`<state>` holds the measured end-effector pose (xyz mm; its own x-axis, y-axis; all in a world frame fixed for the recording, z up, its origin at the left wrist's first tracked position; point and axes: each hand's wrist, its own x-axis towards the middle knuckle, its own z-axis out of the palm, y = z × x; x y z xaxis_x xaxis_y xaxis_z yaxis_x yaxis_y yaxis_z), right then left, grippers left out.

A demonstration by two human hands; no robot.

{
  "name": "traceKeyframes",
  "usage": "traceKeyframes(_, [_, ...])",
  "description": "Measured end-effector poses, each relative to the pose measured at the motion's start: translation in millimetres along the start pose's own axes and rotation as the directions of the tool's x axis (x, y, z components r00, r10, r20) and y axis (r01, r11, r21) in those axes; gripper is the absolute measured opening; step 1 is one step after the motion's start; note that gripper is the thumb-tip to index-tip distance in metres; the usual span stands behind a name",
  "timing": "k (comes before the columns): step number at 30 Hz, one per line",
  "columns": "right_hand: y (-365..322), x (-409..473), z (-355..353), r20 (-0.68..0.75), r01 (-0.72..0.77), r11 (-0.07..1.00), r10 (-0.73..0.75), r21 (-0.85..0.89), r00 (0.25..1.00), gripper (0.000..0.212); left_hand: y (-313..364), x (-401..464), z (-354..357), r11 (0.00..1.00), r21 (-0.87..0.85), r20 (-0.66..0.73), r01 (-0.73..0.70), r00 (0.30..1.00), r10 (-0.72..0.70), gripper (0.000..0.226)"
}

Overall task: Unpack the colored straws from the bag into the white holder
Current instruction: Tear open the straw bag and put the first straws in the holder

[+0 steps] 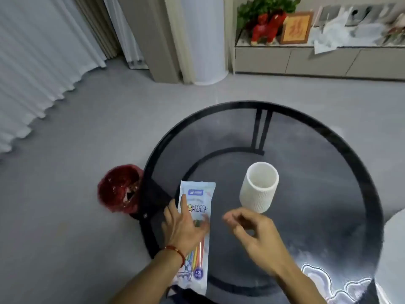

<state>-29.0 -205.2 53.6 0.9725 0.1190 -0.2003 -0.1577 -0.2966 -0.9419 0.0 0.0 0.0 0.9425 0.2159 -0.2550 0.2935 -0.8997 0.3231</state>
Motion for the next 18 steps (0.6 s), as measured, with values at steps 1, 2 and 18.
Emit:
traceKeyframes(1, [20.5, 7.5, 15.5, 0.007, 0.022, 1.000, -0.022, -0.008, 1.000, 0.024, -6.0, 5.0, 15.5, 1.000, 0.016, -0.008, -0.018, 1.000, 0.018, 0.097])
traceKeyframes(2, [35.1, 12.8, 26.4, 0.027, 0.023, 0.999, -0.022, -0.036, 0.999, 0.027, -10.7, 9.1, 31.3, 0.998, 0.051, -0.055, -0.038, 0.998, 0.041, 0.099])
traceKeyframes(18, [134.9, 45.5, 88.7, -0.265, 0.057, 0.978, -0.111, -0.202, 0.958, 0.036, -41.4, 18.0, 101.0, 0.999, 0.032, -0.283, -0.007, 0.959, 0.016, 0.115])
